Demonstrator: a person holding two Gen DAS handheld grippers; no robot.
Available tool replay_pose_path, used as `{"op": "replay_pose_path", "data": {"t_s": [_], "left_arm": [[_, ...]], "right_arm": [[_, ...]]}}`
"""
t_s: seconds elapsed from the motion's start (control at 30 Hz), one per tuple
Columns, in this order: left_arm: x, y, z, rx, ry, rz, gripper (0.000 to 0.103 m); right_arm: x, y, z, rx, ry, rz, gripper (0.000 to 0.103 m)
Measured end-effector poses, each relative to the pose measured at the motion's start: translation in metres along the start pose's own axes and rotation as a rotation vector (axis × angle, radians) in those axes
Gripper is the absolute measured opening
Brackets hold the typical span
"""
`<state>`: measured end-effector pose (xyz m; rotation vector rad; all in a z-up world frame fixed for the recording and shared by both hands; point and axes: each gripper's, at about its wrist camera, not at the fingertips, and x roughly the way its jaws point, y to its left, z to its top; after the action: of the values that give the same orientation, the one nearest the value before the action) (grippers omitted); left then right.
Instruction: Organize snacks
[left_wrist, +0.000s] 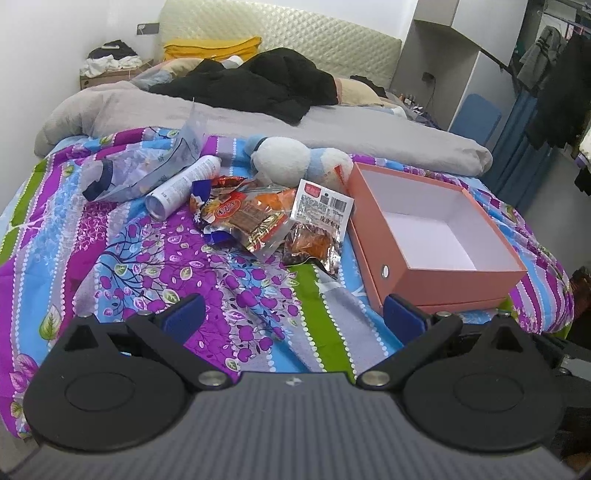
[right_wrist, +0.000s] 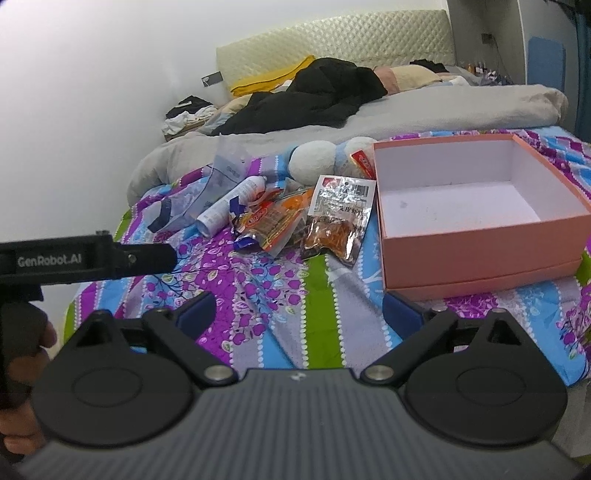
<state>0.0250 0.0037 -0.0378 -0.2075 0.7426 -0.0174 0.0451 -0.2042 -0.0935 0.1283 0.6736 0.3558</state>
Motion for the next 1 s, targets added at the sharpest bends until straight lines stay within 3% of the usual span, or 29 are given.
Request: {"op": "replay_pose_path", "data": {"t_s": [0.37,0.63,0.87,1.0], "left_arm": [[0.037,0.023,0.008,-0.038,0.033,0.017,0.103],[0.083,0.047,0.014,-0.082,0.063,0.019,0.103],[0.135,0.078,0.022,-0.179,0.065,-0.036,0.102],[0.167,0.092,0.027,-0.217,0.055,-0.076,0.101]], "right_arm": [[0.023,0.005,0.003,-0.046,-0.025,0.032,0.099],[0.06,0.015,0.009,-0.105,-0.041,0.009,0.099],[0.11,0.017,0.01,-0.191,-0.027,0.0,0.098],[0.141,0.019,0.005,-0.266,-0.046,-0.019,0.086]]}}
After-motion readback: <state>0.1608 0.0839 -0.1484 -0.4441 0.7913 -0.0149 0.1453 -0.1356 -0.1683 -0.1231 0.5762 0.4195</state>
